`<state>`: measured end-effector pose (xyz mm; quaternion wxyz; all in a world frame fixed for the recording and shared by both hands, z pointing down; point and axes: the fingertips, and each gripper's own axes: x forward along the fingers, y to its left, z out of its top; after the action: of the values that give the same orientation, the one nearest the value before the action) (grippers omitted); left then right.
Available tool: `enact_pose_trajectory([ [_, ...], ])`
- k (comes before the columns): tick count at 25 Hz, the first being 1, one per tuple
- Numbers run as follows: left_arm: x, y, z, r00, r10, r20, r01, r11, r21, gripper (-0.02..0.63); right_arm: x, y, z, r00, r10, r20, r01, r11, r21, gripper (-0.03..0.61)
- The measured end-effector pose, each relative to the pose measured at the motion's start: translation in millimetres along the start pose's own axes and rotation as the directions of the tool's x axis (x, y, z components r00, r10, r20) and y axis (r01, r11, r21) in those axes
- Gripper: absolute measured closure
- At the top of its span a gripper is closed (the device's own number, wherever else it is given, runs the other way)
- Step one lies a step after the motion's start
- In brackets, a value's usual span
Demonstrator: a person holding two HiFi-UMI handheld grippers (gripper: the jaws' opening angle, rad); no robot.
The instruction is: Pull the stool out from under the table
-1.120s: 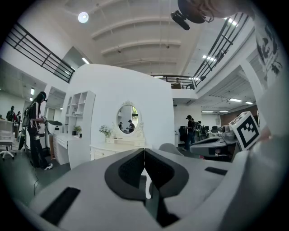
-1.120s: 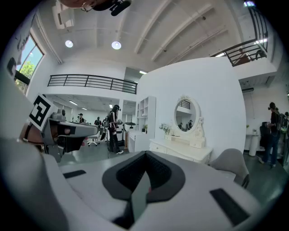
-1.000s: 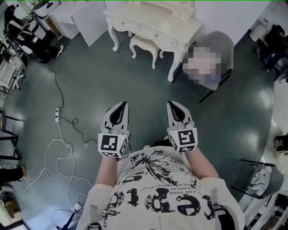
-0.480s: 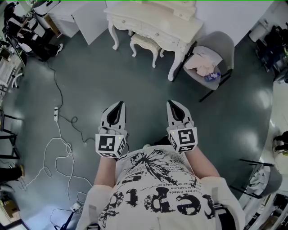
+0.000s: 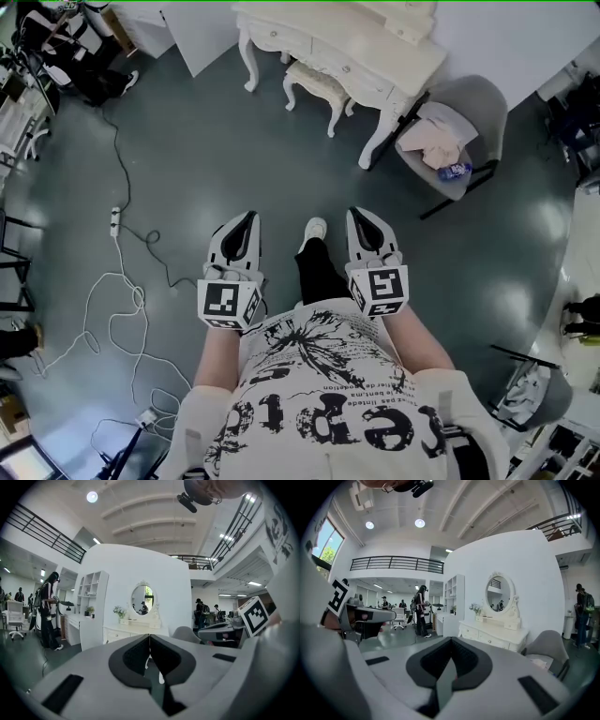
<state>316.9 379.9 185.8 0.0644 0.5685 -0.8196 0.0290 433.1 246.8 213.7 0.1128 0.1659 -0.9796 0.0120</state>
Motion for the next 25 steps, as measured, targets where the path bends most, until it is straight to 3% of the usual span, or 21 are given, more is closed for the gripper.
enact_pose_trajectory([
  [10, 123.0, 81.9, 4.9, 0.996, 0.075, -0.048, -0.075, 0.997, -0.006, 0.594, 149.9, -63.0, 26.4, 1.0, 0.0, 0.02, 0.0, 1.0, 0.006, 0.563],
  [18, 267.6, 147.4, 40.0, 0.997, 0.064, -0.044, -0.063, 0.998, 0.011, 0.594, 288.9, -143.5, 65.5, 0.999, -0.027, 0.019, 0.027, 0.999, 0.02, 0.563],
  [25, 349.0, 184.4, 51.3, 0.997, 0.036, -0.062, -0.035, 0.999, 0.007, 0.594, 360.2, -188.0, 76.3, 0.997, -0.071, -0.013, 0.071, 0.997, 0.036, 0.563],
])
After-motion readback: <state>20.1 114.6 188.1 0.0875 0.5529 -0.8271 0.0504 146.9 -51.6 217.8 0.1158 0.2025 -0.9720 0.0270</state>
